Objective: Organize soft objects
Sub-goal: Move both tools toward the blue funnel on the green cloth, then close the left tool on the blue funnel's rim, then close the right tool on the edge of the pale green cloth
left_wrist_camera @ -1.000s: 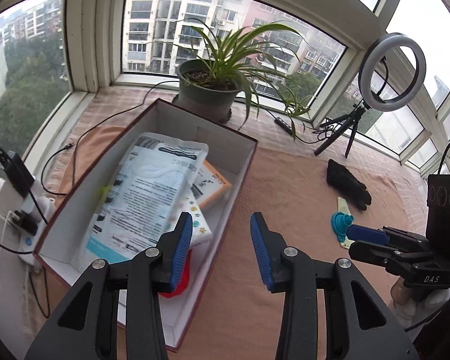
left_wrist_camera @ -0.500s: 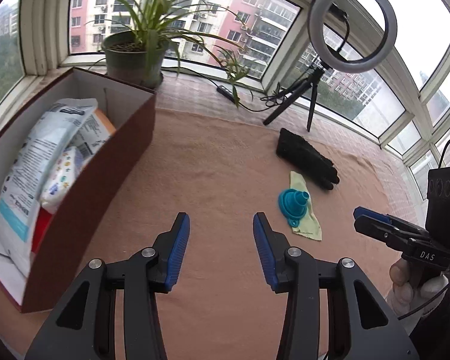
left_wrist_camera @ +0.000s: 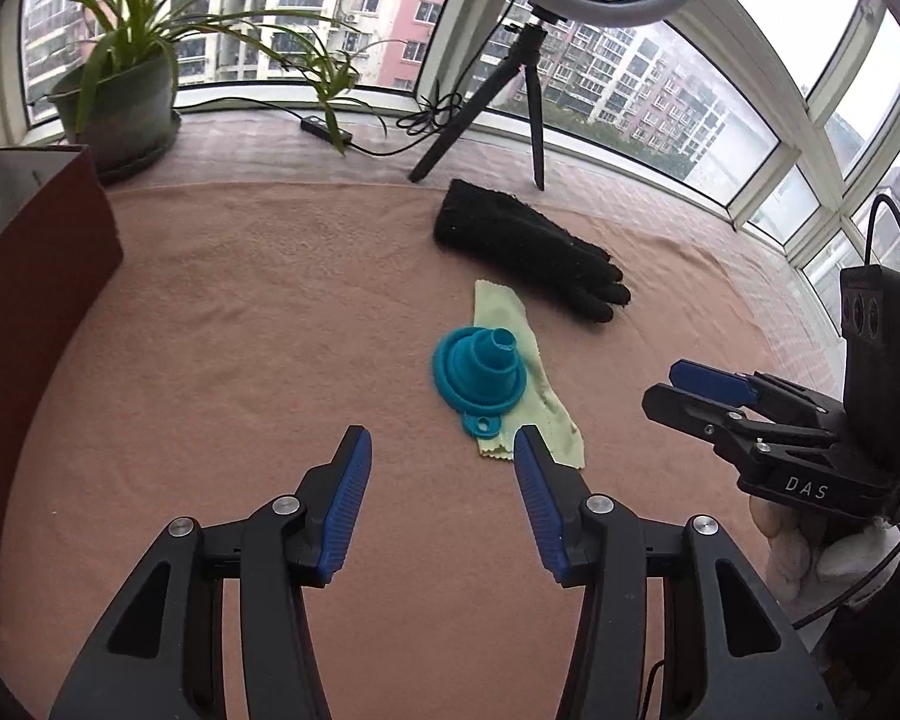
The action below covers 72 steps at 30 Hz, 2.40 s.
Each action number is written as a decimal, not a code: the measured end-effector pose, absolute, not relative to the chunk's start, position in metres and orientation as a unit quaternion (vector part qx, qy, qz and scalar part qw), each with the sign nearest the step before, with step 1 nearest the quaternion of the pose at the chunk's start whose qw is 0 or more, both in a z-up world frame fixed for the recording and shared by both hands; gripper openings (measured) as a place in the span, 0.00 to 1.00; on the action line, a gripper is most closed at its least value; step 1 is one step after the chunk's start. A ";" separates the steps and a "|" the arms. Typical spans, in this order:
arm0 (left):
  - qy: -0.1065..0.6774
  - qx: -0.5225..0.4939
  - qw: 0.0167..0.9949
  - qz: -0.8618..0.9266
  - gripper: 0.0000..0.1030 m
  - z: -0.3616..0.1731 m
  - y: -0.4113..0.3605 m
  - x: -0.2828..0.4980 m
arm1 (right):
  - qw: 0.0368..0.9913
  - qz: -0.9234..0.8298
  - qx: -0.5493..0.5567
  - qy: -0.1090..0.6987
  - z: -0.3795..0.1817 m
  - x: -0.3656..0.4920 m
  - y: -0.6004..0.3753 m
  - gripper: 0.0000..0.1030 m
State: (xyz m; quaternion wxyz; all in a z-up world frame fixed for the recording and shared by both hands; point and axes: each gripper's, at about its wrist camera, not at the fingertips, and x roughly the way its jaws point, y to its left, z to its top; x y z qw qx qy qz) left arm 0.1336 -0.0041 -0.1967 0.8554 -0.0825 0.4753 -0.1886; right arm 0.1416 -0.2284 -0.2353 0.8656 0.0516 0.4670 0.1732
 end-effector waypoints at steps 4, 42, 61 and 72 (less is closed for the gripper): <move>0.474 -0.057 0.858 -0.189 0.47 -0.209 -0.025 0.139 | 0.862 0.175 0.041 0.473 -0.248 0.147 -0.231 0.50; 0.468 0.023 0.878 -0.094 0.52 -0.250 -0.047 0.201 | 0.840 0.186 0.043 0.509 -0.277 0.172 -0.219 0.50; 0.474 -0.014 0.871 -0.125 0.60 -0.258 -0.020 0.215 | 0.839 0.211 -0.024 0.502 -0.291 0.189 -0.172 0.53; 0.450 0.017 0.885 -0.122 0.66 -0.263 -0.026 0.216 | 0.854 0.201 -0.095 0.470 -0.297 0.182 -0.154 0.65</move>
